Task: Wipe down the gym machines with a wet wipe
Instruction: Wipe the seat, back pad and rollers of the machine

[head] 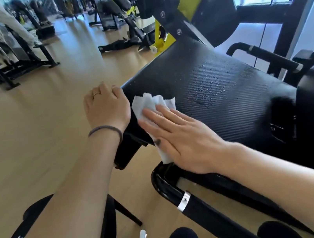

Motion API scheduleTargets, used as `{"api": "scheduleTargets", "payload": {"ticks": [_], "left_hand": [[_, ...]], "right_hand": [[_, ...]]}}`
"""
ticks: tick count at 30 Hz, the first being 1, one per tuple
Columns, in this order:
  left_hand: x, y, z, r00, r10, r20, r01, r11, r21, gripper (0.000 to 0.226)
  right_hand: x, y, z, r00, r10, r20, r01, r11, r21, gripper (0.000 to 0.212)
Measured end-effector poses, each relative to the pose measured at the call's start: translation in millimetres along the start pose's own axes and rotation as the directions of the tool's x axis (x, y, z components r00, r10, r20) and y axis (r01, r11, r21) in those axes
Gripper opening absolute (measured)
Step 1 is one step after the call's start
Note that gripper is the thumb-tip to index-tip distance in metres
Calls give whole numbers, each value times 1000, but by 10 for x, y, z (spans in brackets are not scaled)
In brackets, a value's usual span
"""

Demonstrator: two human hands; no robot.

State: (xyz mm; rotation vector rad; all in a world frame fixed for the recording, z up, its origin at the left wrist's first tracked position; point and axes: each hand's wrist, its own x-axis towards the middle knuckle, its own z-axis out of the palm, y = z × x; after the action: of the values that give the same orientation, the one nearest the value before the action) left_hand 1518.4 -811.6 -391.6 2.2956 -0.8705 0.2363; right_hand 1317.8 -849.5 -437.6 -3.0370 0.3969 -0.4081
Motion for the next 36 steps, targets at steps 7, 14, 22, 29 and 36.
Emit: {"api": "scheduleTargets", "payload": {"ticks": [7, 14, 22, 29, 36], "left_hand": [[-78, 123, 34, 998, 23, -56, -17, 994, 110, 49], [-70, 106, 70, 993, 36, -113, -32, 999, 36, 57], [-60, 101, 91, 994, -6, -107, 8, 1000, 20, 41], [-30, 22, 136, 991, 15, -135, -5, 997, 73, 48], [-42, 42, 117, 975, 183, -125, -119, 908, 402, 52]], "right_hand": [[932, 881, -166, 939, 336, 73, -343, 930, 130, 56], [1058, 298, -177, 992, 46, 114, -72, 970, 234, 52], [1243, 644, -273, 976, 194, 100, -211, 958, 193, 53], [1125, 897, -188, 980, 196, 22, -195, 948, 253, 61], [568, 472, -48, 970, 241, -36, -229, 954, 194, 55]]}}
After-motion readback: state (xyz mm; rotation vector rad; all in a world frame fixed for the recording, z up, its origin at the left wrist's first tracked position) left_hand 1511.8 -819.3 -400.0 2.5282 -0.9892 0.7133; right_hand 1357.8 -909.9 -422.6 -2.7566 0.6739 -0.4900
